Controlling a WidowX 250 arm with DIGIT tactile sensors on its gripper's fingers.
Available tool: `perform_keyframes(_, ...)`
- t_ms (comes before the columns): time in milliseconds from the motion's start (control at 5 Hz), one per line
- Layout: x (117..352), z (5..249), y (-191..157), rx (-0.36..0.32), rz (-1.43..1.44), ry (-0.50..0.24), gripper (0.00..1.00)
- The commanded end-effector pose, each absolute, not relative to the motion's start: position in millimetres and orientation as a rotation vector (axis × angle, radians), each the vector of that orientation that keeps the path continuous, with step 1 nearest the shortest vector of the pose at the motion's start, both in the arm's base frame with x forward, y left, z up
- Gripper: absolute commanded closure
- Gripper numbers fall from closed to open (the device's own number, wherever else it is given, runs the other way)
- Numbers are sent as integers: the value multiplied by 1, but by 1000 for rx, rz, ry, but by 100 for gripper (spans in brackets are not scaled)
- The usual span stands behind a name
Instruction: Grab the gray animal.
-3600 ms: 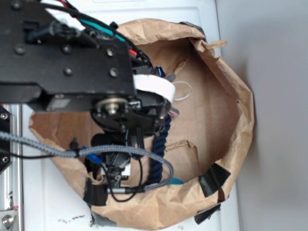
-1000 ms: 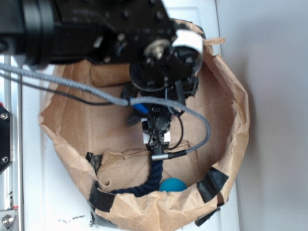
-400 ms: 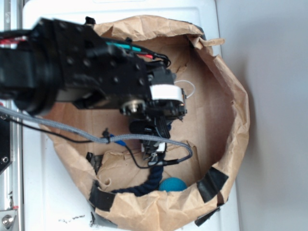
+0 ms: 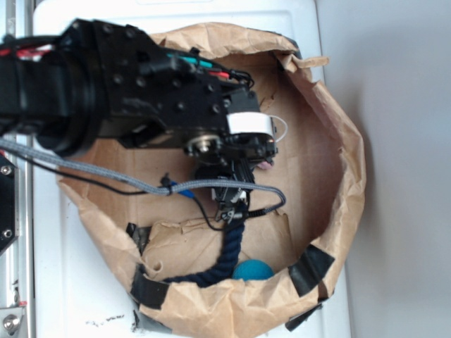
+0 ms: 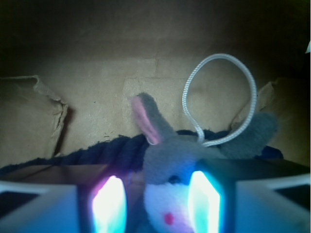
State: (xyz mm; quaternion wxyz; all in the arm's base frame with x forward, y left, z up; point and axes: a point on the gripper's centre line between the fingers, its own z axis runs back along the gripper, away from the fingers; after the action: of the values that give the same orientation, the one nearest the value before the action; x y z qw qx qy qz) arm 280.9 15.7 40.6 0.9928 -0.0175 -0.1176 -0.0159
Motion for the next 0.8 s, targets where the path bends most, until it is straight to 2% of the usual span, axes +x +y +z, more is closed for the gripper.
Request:
perform_keyframes(0,271,42,14,-70,-49,-240,100)
perform_keyframes(400,275,44,13,-81,-47,-257,100)
perform_keyframes(600,271,75,7,-151,-31,-243,100)
